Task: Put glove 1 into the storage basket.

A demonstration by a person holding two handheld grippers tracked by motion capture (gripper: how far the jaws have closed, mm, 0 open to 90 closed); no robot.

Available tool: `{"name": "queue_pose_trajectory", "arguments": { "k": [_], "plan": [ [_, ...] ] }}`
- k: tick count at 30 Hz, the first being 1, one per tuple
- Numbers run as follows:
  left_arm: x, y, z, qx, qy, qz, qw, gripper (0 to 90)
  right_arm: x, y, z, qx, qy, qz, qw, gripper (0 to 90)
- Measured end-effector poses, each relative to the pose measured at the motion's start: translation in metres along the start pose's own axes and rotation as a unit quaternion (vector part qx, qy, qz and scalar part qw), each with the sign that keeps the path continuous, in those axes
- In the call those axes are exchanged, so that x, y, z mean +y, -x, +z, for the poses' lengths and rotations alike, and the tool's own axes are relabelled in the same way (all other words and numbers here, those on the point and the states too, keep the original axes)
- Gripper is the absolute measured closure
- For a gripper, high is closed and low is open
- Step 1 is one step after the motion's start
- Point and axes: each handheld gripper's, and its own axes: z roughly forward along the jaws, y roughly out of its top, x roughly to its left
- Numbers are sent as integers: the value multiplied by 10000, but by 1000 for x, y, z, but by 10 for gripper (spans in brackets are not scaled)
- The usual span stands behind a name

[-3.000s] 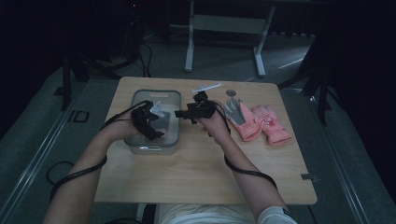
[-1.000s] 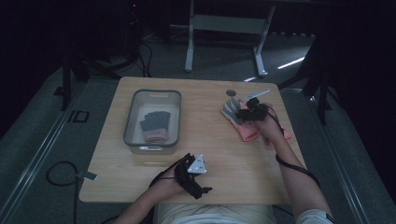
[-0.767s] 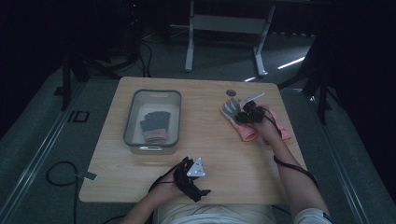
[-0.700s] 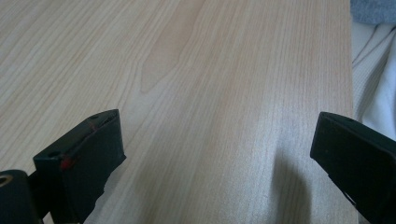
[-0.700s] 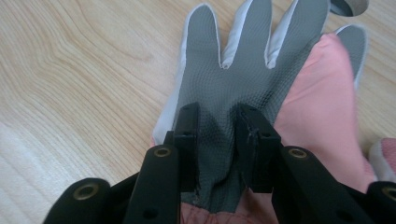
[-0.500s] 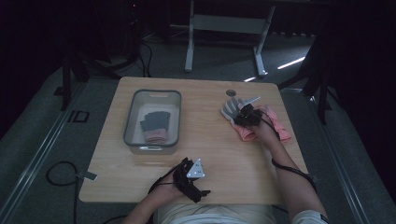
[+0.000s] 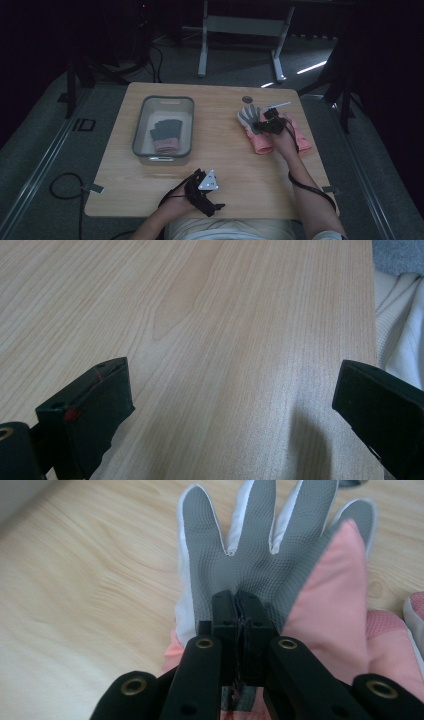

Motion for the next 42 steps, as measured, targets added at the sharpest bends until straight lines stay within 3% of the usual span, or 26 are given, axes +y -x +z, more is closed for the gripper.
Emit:
{"name": "queue_pose_trajectory", "arguments": {
  "k": [7, 10, 13, 16, 22, 31, 42],
  "plan": [
    [1, 1, 1, -32, 8, 8, 10000, 23, 8, -32, -58, -102, 551, 156, 9983, 878],
    [1, 0, 1, -6, 13, 20, 10000, 22, 7, -52, -89, -246, 886, 312, 9953, 879],
    [1, 0, 0, -14, 29, 16, 10000, 22, 0, -70, -107, -401, 1058, 457, 9925, 878],
    [0, 1, 0, -14, 20, 40, 10000, 22, -12, -88, -114, -430, 1125, 653, 9906, 878],
    [0, 2, 0, -51, -1, 100, 9999, 22, -33, -106, -95, -444, 987, 864, 9904, 877],
    [0, 2, 0, -8, 51, 137, 9999, 22, -48, -111, -46, -629, 703, 1030, 9902, 875],
    [-1, -1, 1, -68, -5, 95, 9999, 22, -32, -112, 1, -715, 484, 1018, 9910, 871]
  ]
}}
